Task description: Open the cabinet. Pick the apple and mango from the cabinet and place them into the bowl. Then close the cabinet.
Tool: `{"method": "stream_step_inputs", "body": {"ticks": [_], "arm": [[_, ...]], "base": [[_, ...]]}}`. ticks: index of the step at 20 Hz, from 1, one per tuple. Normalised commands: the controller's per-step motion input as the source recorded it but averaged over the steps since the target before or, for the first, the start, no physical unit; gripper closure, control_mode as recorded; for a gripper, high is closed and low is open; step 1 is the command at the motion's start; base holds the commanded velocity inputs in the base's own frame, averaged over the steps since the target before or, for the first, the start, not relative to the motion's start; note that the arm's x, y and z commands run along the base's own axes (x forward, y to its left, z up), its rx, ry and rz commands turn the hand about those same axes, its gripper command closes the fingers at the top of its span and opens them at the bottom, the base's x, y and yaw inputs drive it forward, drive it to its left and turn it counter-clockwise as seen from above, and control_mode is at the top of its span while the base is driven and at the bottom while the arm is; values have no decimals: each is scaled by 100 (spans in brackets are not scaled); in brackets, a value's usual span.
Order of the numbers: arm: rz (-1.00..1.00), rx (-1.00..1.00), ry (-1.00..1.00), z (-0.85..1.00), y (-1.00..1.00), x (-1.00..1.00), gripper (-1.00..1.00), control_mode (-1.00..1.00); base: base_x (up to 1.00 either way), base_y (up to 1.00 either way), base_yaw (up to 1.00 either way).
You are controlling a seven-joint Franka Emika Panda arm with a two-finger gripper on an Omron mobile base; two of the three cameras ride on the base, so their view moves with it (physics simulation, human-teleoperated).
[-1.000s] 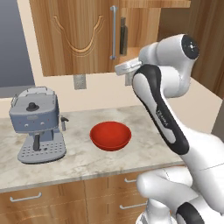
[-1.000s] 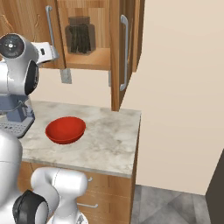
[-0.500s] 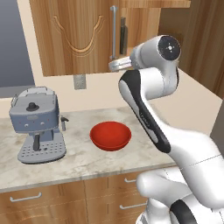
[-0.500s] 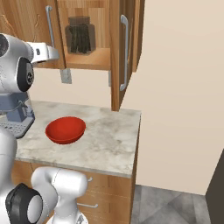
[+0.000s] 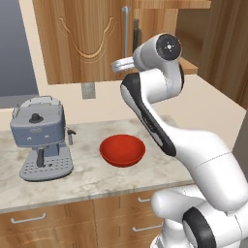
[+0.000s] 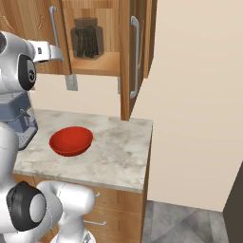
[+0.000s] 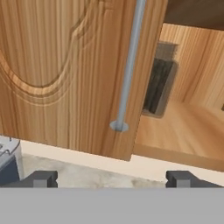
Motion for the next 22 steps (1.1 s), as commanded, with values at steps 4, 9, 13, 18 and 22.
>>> {"method": "stream_step_inputs", "body": {"ticks": [4, 9, 13, 18, 22], "arm": [[-4, 0, 0, 13, 0, 34, -100, -100], [-5, 0, 0, 5, 7, 40, -100, -100], [-4, 0, 0, 0, 17, 46, -100, -100], [-3, 0, 0, 0, 5, 42, -100, -100], [-3, 1, 0, 0, 1, 45, -100, -100]], "base": [[0, 0, 0], [0, 0, 0], [0, 0, 0], [0, 0, 0], [0, 0, 0]]}}
